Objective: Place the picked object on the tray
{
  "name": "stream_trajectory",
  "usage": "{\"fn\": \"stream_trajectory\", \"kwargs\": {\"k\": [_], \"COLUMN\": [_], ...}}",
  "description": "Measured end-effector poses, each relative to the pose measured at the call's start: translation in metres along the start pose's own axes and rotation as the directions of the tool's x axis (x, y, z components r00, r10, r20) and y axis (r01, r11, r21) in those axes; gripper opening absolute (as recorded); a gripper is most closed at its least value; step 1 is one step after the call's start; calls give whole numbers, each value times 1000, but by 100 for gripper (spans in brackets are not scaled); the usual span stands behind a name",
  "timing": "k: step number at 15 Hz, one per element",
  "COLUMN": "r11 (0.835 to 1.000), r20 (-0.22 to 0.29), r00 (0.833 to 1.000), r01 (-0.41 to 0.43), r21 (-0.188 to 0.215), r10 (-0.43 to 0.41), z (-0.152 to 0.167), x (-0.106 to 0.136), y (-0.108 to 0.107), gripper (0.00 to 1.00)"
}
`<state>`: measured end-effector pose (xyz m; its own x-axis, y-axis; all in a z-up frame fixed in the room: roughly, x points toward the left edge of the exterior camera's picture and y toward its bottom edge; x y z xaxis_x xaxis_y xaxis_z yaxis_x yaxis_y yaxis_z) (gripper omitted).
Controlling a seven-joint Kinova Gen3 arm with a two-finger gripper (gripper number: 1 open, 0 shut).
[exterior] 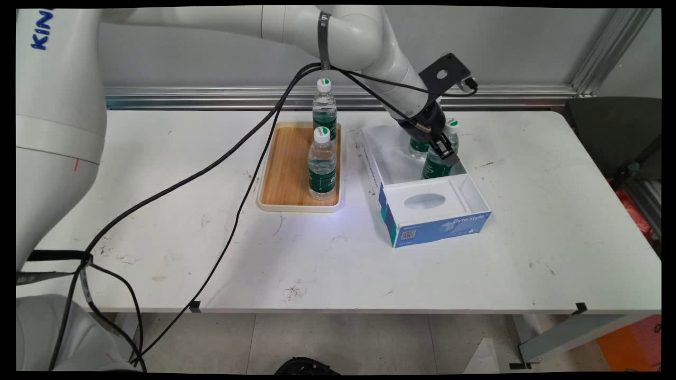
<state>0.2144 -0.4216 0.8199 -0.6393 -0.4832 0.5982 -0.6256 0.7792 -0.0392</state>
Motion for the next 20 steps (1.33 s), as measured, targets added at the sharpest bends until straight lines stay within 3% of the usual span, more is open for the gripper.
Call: {"fn": "stream_trajectory", "kwargs": {"k": [7,15,20], "r11": [1000,1000,999], "r20": [-16,-90,-99], "r00": [1000,996,995], "r01": [23,18,8], "r21": [-8,5,35], "r10": [-23,-17,-5], "z": [-19,-96,-156], "x": [4,30,33], "y": [0,1,-3], "gripper": [0,0,0]}}
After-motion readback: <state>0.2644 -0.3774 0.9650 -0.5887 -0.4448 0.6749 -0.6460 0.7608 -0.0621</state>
